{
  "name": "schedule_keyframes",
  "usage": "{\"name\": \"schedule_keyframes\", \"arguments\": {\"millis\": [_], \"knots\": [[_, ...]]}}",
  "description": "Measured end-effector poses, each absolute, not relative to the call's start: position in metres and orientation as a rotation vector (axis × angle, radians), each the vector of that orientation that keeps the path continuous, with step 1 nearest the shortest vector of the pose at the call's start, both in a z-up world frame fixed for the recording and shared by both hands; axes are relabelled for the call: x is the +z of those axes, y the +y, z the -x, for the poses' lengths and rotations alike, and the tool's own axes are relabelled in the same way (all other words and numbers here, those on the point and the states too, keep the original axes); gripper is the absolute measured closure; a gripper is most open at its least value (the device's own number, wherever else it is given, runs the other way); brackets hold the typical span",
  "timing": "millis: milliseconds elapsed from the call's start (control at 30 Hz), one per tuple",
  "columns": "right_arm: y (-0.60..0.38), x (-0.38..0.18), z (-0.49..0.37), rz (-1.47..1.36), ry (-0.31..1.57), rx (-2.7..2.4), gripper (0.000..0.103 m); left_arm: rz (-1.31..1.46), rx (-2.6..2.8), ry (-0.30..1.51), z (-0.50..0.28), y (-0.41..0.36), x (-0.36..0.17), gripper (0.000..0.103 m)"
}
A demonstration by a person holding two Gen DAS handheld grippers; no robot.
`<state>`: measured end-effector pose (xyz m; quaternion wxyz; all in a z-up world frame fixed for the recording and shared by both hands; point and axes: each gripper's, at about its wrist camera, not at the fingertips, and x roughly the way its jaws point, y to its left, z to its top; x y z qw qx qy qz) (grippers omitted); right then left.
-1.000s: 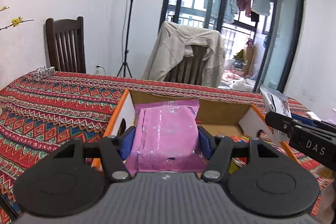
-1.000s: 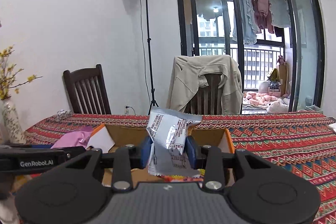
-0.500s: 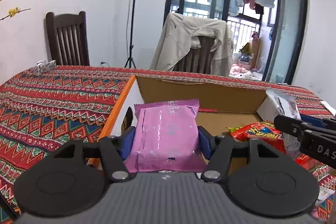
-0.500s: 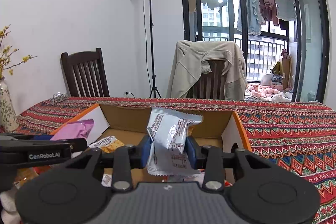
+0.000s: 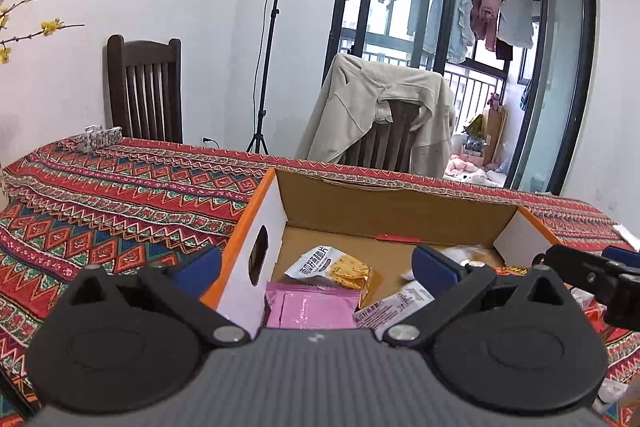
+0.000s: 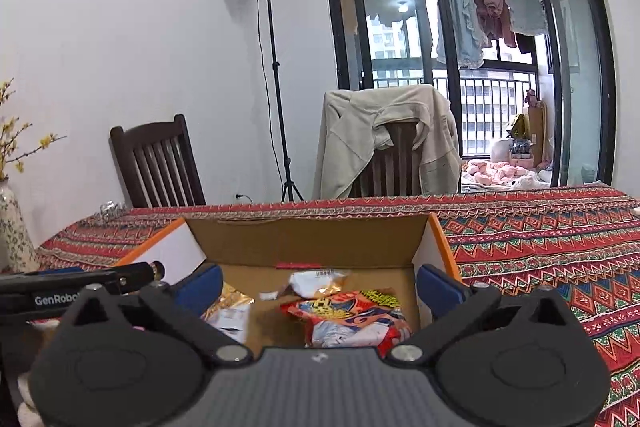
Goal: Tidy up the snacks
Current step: 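Withdraw both open tools from the box back to the snack pile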
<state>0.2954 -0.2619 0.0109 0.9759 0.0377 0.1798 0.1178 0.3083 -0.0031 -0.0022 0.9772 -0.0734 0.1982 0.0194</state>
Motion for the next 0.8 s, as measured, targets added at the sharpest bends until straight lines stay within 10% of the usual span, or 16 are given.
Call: {"name": "schedule_keyframes", "arguments": {"millis": [800], "knots": [[-0.262,0.047,-0.243,-0.040,0.330,0.203,0.000,0.222,0.049,0.401,-0.254,0.015,0.034,0.000]]}}
